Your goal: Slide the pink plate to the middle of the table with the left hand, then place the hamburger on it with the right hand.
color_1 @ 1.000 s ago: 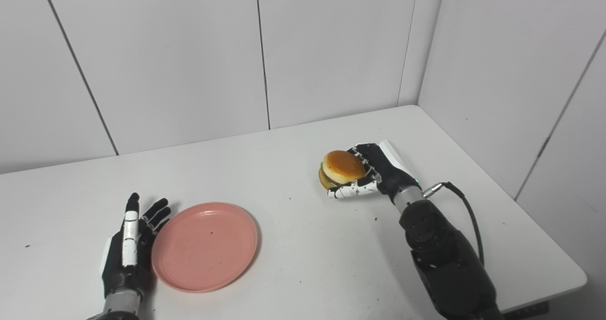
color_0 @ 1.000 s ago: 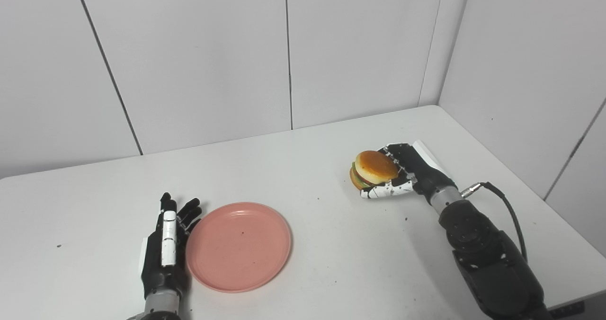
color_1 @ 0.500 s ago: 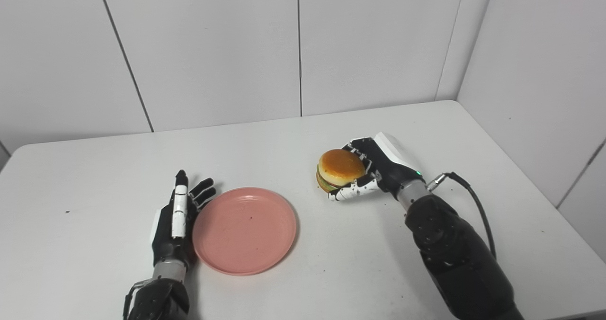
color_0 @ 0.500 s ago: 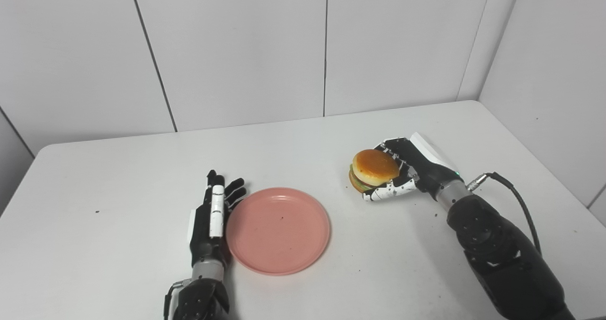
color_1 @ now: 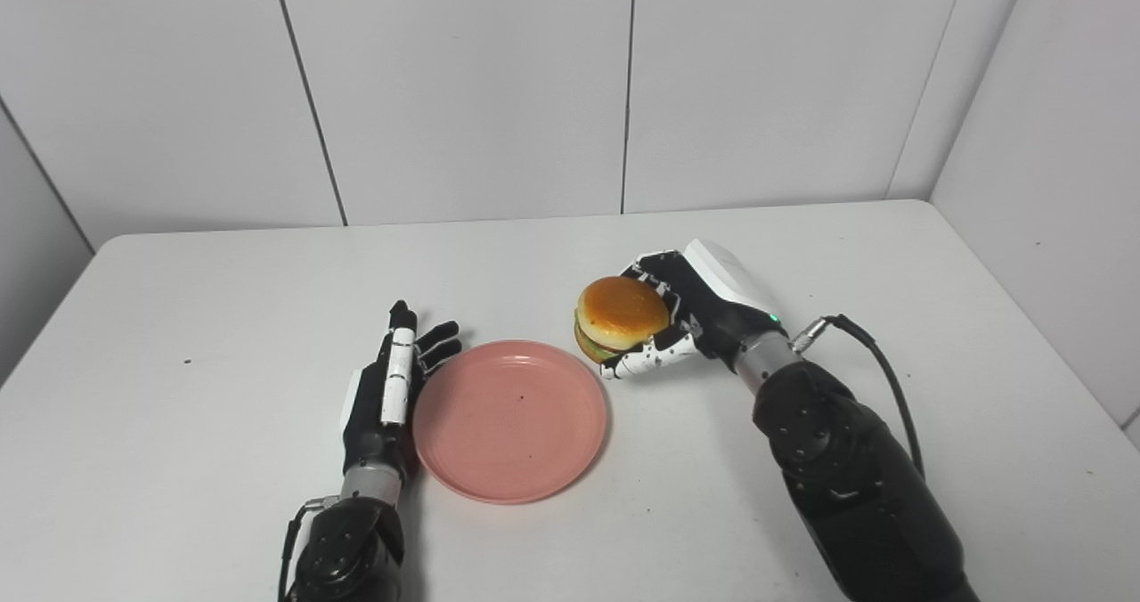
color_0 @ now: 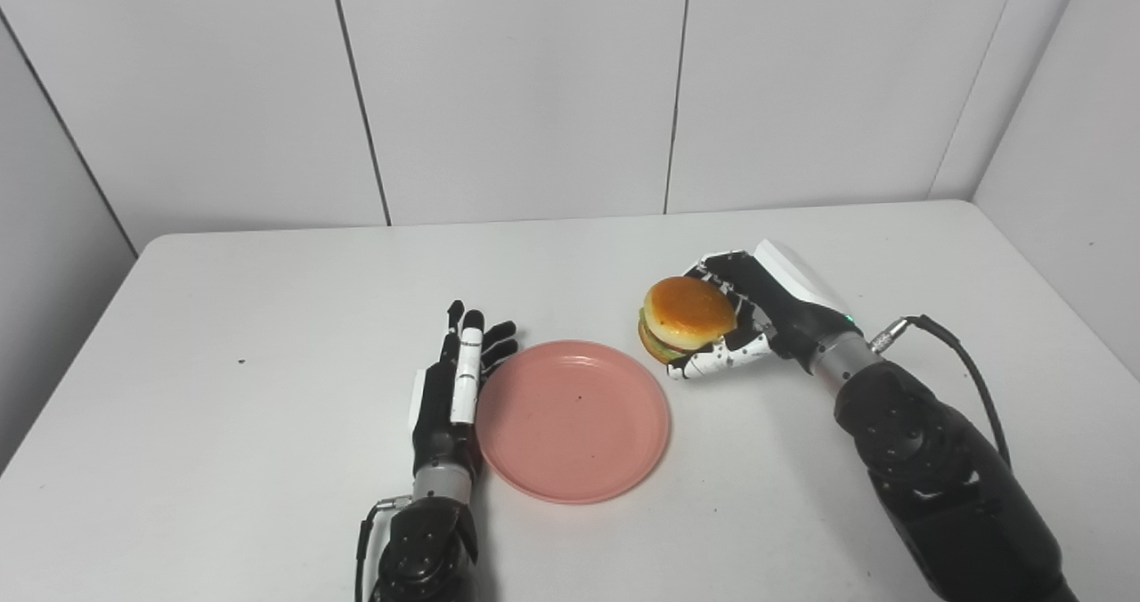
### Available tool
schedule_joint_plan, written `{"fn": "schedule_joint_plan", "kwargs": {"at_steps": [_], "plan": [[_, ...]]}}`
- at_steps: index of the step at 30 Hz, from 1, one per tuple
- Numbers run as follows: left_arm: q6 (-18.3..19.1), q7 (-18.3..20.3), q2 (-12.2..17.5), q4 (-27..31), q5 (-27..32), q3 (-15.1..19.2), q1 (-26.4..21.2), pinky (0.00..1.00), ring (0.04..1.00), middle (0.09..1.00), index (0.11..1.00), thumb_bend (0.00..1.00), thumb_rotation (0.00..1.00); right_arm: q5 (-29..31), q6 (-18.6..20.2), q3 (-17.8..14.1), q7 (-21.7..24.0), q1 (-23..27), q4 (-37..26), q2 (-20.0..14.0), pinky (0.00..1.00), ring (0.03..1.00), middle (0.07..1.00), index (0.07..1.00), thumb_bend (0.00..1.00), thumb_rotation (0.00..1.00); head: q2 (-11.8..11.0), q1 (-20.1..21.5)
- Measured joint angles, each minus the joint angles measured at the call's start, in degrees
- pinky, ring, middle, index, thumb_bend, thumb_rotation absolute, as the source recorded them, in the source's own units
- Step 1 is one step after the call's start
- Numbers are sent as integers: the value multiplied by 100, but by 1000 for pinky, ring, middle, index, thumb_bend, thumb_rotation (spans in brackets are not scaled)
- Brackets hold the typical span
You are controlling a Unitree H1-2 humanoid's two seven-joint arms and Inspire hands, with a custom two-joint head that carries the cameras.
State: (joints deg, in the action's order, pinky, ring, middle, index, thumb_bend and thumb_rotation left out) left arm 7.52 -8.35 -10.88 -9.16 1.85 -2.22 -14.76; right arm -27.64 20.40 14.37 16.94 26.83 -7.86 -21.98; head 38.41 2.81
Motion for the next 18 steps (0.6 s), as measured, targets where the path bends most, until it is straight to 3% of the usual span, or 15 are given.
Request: {"fn": "schedule_joint_plan", "kwargs": {"at_steps": [8,18], "plan": [[-25,-62,-2,-32,0,-46,-6,756,767,759,976,582,923,-32,-93,81,18,57,133,91,250,327,416,528,517,3,-9,-79],[-82,-184,-16,-147,-1,-83,-82,750,758,742,968,577,922,268,-114,-29,18,57,140,370,337,406,451,520,520,4,-44,-211]]}}
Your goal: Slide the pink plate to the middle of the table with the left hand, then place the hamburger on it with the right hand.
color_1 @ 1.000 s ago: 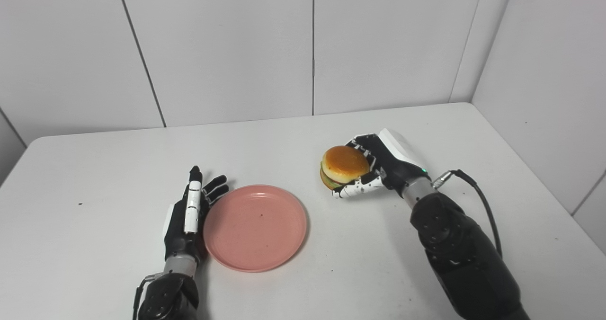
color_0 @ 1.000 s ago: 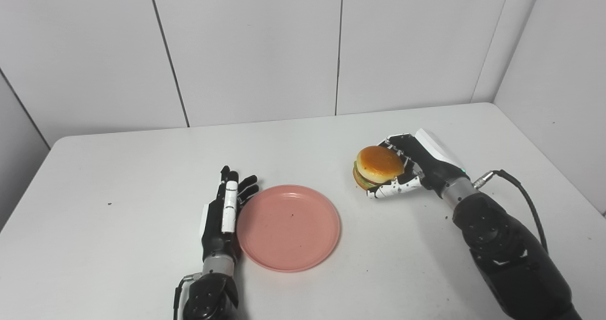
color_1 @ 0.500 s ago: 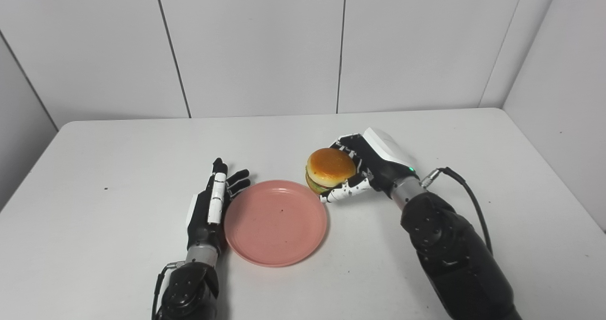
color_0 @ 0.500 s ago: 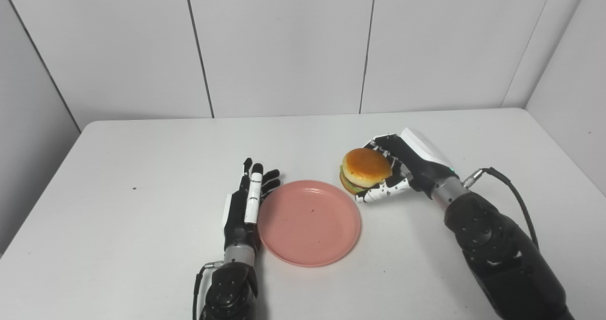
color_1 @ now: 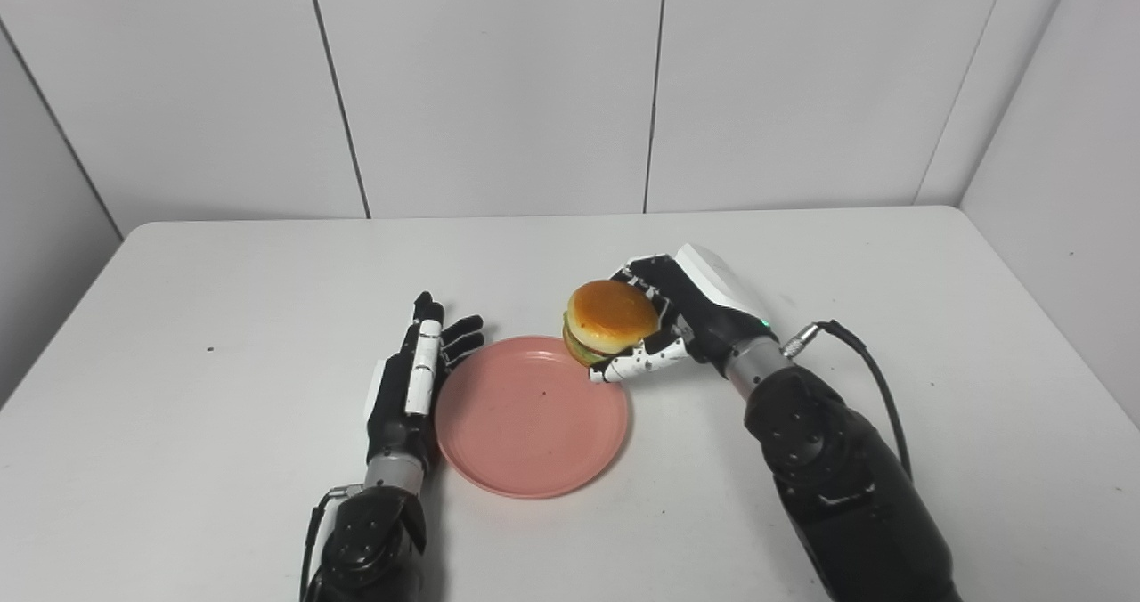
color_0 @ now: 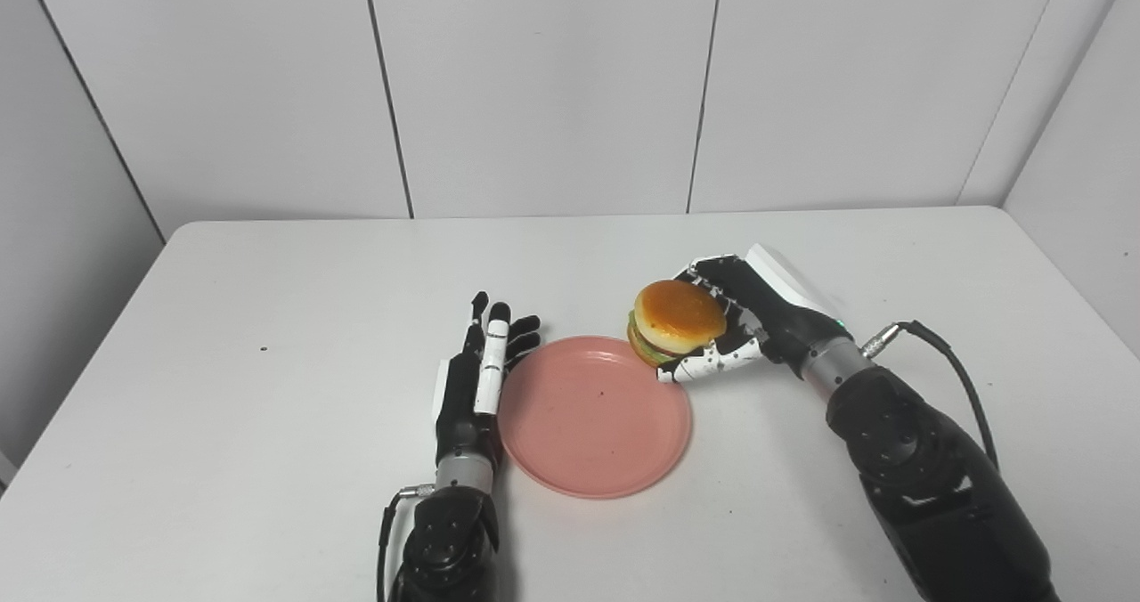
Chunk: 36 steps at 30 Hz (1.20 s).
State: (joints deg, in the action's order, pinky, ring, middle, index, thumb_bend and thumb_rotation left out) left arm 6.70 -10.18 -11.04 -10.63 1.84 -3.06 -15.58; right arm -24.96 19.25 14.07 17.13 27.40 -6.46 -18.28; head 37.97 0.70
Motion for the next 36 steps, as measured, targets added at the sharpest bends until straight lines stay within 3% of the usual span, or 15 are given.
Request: {"fn": "schedule_joint_plan", "kwargs": {"at_steps": [7,15,19,25,34,36], "plan": [[1,-49,-4,-8,0,-46,-16,747,763,744,972,565,924,136,0,26,1,0,29,209,337,404,453,514,521,6,9,-26],[0,-96,-10,-34,0,-92,-29,773,769,740,971,550,920,-125,0,294,-4,-1,31,313,272,345,429,522,519,5,9,-123],[-74,-108,-13,-109,0,-100,-43,781,767,738,972,545,925,-445,-35,588,14,-2,65,276,364,431,469,496,523,4,9,-184],[-110,-113,-17,-162,0,-116,-61,804,760,735,968,545,928,-665,-124,807,44,-5,219,232,354,422,451,512,522,4,0,-176],[-110,-115,-18,-170,-73,-141,-62,842,761,730,967,547,943,-1041,-322,1002,-15,-4,454,295,391,463,505,480,524,2,9,-158],[-111,-115,-18,-177,-73,-141,-62,861,762,727,967,542,949,-1114,-338,1004,-28,-4,534,334,510,569,496,482,525,3,9,-167]]}}
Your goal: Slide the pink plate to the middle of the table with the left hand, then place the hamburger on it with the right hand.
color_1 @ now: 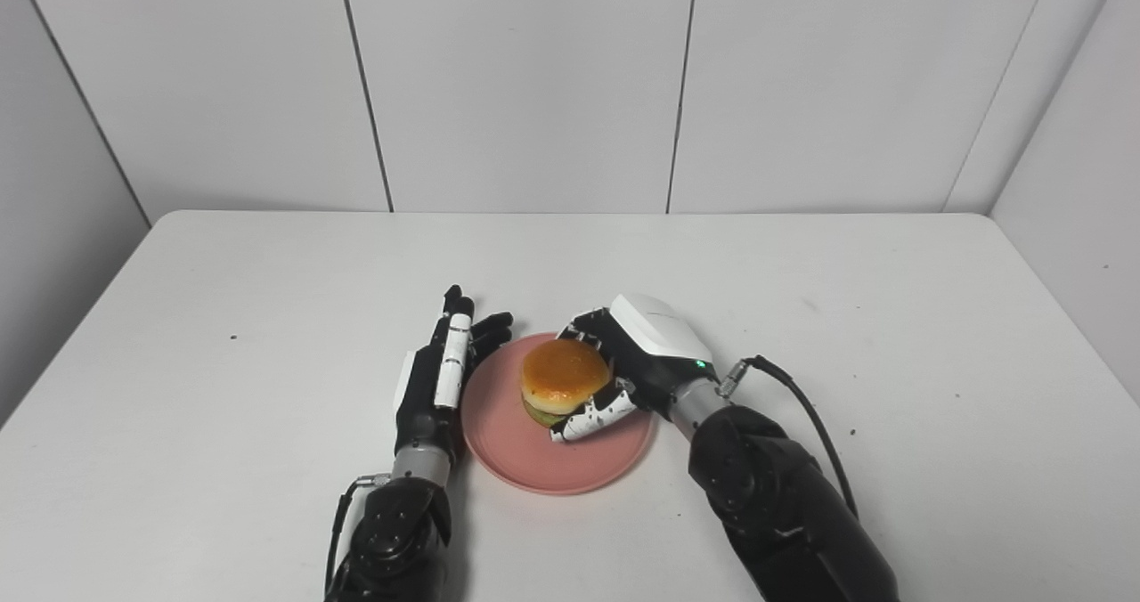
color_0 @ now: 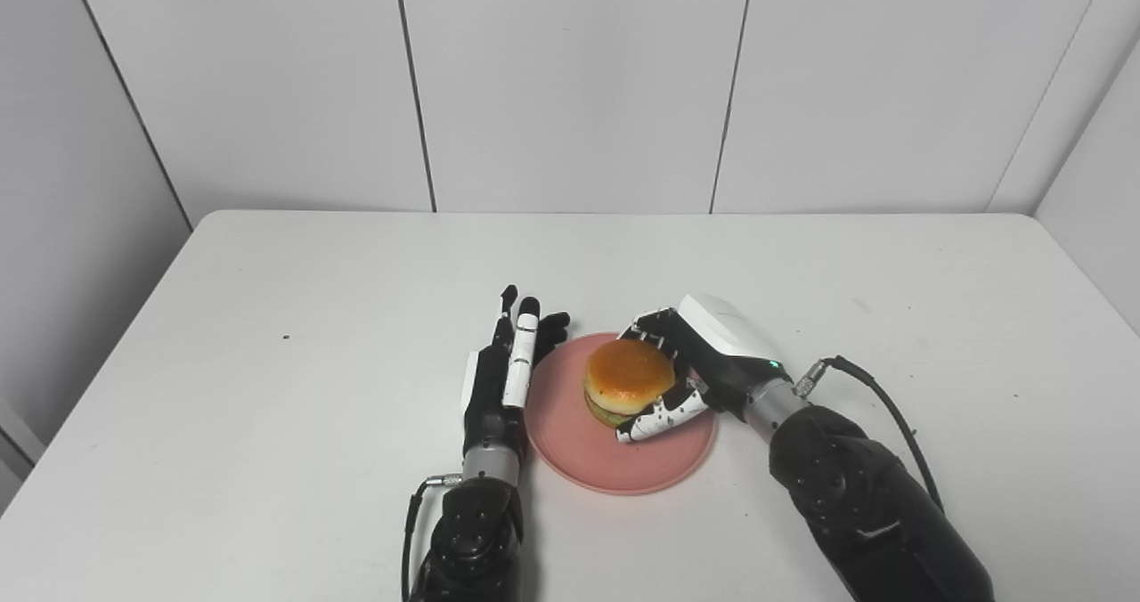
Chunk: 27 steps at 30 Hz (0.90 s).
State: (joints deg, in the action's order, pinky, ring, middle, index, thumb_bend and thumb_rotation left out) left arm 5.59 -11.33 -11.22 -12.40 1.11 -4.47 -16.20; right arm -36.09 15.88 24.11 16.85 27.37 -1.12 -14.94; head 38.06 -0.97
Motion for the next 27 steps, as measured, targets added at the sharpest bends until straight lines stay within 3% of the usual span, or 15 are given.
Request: {"fn": "schedule_joint_plan", "kwargs": {"at_steps": [1,2,3,5,7,27], "plan": [[-3,0,0,-2,0,0,0,842,761,727,968,542,944,-13,0,0,0,0,23,14,599,653,496,482,525,3,-17,0],[-8,0,0,-4,0,1,0,840,761,727,968,542,943,-15,-3,-4,0,0,34,29,606,659,496,482,526,3,-18,0],[-11,0,0,-7,0,1,0,838,759,724,965,538,940,-18,-8,-9,-3,0,38,42,639,692,594,483,520,70,-18,0],[-17,0,0,-11,0,2,0,830,754,718,960,533,939,-22,-33,-12,-9,0,41,50,675,729,689,484,516,126,-18,9],[-25,0,0,-16,0,1,0,825,751,717,961,535,940,-21,-34,-30,-9,0,41,53,695,744,720,484,515,138,-26,17],[-56,0,0,-33,1,3,-1,863,744,725,972,512,945,95,-72,-146,3,0,39,54,606,685,675,485,513,141,-70,35]]}}
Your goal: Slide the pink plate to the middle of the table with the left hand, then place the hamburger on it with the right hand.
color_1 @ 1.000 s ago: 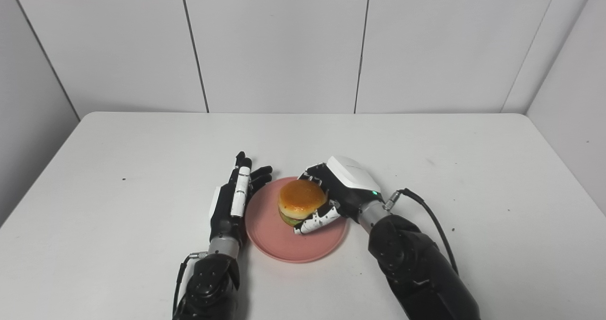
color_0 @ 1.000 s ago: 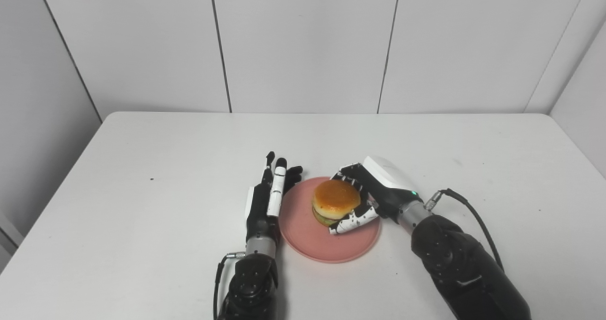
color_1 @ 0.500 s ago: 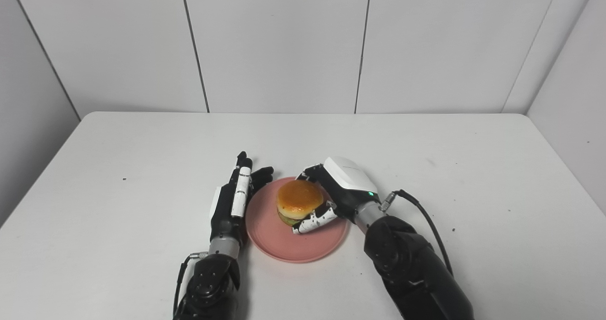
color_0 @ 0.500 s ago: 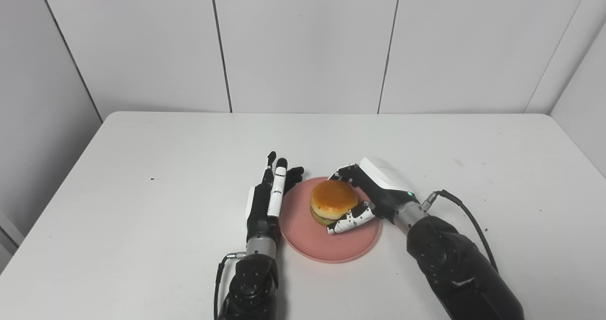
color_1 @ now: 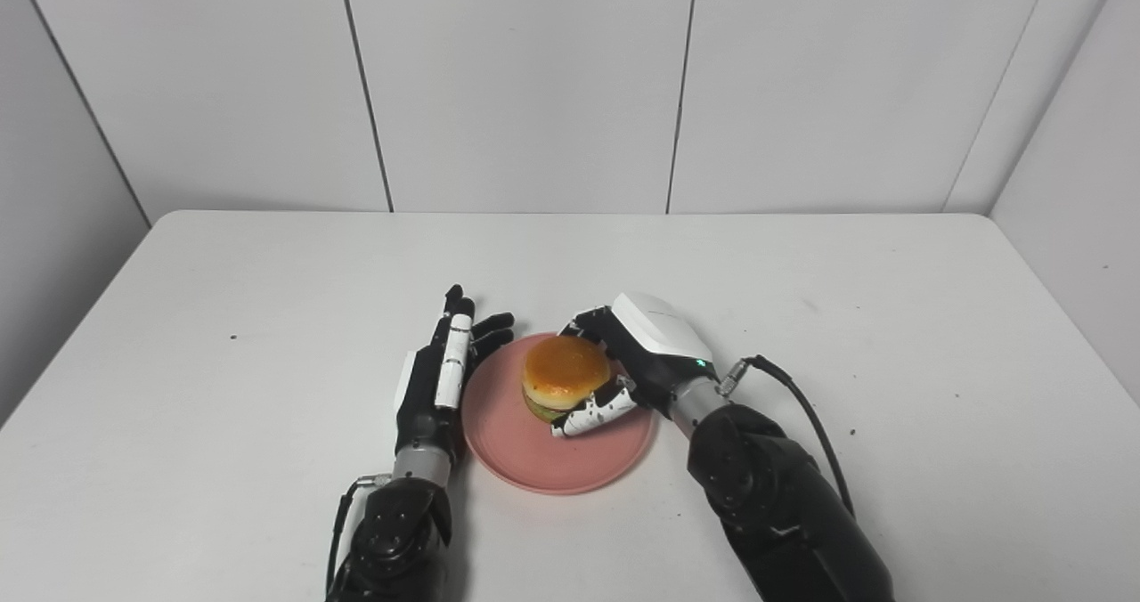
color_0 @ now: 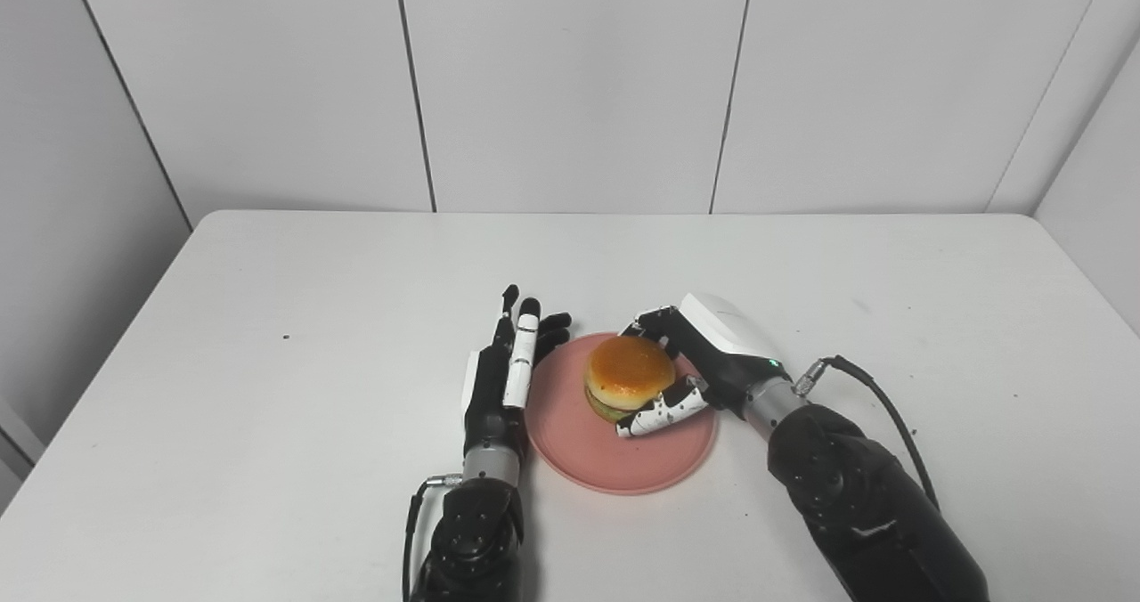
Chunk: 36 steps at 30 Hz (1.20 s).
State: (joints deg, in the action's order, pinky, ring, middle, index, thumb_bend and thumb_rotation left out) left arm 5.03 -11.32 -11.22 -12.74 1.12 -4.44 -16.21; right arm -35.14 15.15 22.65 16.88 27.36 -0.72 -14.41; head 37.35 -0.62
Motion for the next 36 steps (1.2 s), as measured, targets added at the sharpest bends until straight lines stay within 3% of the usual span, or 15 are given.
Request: {"fn": "schedule_joint_plan", "kwargs": {"at_steps": [14,23,31,36], "plan": [[-3,0,-1,-7,-6,-8,-1,885,739,709,964,521,954,51,-8,-3,0,0,2,0,658,708,674,485,513,142,17,-44],[-35,0,-6,-58,-2,-5,-31,827,740,711,964,528,932,40,-213,50,-13,-100,153,0,797,787,722,485,514,144,9,-62],[-36,1,-9,-81,3,7,-52,813,738,704,964,521,922,-64,-256,64,-19,-120,255,1,844,800,728,485,515,145,-9,-79],[-56,13,-12,-106,4,4,-61,725,722,695,967,532,907,-84,-319,69,-84,-121,344,19,866,787,721,486,514,144,0,-79]]}}
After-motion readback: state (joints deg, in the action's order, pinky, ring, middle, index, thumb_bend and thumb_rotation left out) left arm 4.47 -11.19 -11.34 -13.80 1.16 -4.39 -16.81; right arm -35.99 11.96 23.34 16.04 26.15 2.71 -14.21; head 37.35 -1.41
